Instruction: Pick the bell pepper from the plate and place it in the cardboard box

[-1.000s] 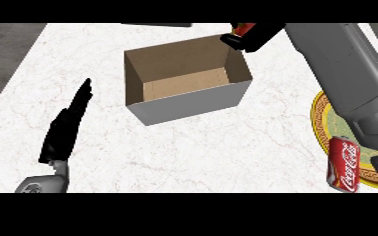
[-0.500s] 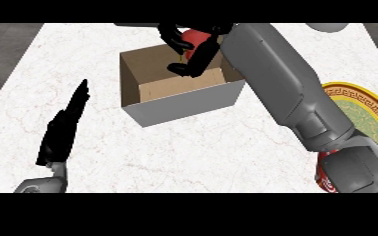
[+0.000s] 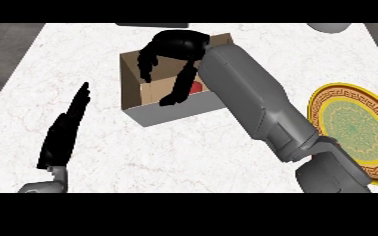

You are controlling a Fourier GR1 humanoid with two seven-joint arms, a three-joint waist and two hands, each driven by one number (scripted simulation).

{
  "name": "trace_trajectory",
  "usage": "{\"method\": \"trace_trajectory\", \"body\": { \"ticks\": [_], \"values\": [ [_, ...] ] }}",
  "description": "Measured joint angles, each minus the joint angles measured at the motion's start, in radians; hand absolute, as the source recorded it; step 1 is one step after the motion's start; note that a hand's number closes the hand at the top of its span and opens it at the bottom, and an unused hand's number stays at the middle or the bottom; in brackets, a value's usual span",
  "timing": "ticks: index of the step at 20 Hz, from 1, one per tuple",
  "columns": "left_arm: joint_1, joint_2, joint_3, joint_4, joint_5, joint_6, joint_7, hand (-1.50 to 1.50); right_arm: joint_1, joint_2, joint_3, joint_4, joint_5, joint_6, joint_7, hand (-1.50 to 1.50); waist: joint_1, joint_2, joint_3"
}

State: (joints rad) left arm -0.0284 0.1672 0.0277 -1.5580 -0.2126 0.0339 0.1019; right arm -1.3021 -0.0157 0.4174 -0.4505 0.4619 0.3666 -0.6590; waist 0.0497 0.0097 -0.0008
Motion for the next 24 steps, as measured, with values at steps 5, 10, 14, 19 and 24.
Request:
{"method": "trace_trajectory", "body": {
  "ticks": [5, 10, 14, 19, 24],
  "values": [
    [-0.023, 0.01, 0.009, -0.001, 0.009, -0.016, 0.015, 0.0, 0.026, 0.006, 0.033, -0.002, -0.097, 0.004, 0.009, -1.5, 0.009, -0.001, 0.001],
    [-0.019, 0.001, -0.003, 0.002, 0.003, -0.017, 0.009, 0.0, 0.032, 0.011, -0.057, 0.032, -0.258, 0.016, 0.046, -1.5, 0.018, 0.003, 0.001],
    [-0.017, -0.007, -0.008, 0.004, -0.005, -0.01, 0.0, 0.0, -0.002, 0.014, -0.161, 0.097, -0.376, 0.045, 0.082, -1.5, 0.023, 0.009, 0.0],
    [-0.018, -0.003, -0.006, -0.006, -0.001, -0.017, 0.004, 0.0, -0.071, -0.026, -0.297, 0.192, -0.492, 0.102, 0.134, -1.5, 0.026, 0.016, 0.0],
    [-0.029, -0.008, -0.013, -0.001, -0.006, -0.015, -0.003, 0.0, -0.111, -0.127, -0.384, 0.272, -0.552, 0.114, 0.171, -1.5, 0.04, 0.03, 0.0]
  ]
}}
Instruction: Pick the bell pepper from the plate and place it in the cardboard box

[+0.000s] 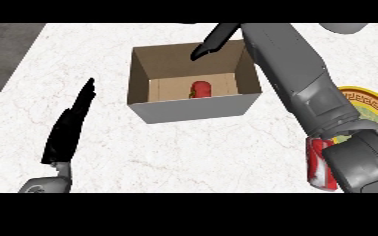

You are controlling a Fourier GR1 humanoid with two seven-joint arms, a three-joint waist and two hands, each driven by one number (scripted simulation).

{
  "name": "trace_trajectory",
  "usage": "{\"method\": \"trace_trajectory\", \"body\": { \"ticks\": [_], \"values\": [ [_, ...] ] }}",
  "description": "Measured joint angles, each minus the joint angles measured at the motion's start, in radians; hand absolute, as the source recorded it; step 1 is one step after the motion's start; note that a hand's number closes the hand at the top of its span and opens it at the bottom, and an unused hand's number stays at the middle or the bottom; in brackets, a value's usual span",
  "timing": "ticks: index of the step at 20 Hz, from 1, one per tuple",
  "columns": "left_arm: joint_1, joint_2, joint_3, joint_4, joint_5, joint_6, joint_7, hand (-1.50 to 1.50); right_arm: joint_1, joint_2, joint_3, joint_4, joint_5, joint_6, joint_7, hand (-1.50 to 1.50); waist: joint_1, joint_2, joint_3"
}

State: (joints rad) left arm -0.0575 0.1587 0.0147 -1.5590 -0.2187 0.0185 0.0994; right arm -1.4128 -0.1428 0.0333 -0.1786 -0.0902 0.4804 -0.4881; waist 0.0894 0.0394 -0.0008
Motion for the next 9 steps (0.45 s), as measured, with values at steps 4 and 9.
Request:
{"method": "trace_trajectory", "body": {
  "ticks": [4, 9],
  "values": [
    [-0.014, 0.0, -0.006, -0.004, -0.002, -0.003, -0.008, 0.0, -0.011, -0.094, -0.043, 0.041, -0.029, 0.035, 0.011, -1.5, 0.017, 0.013, 0.001],
    [-0.028, -0.002, -0.017, 0.0, -0.008, -0.007, -0.021, 0.0, -0.018, -0.196, -0.063, 0.061, -0.04, 0.095, 0.008, -1.5, 0.042, 0.031, 0.002]
  ]
}}
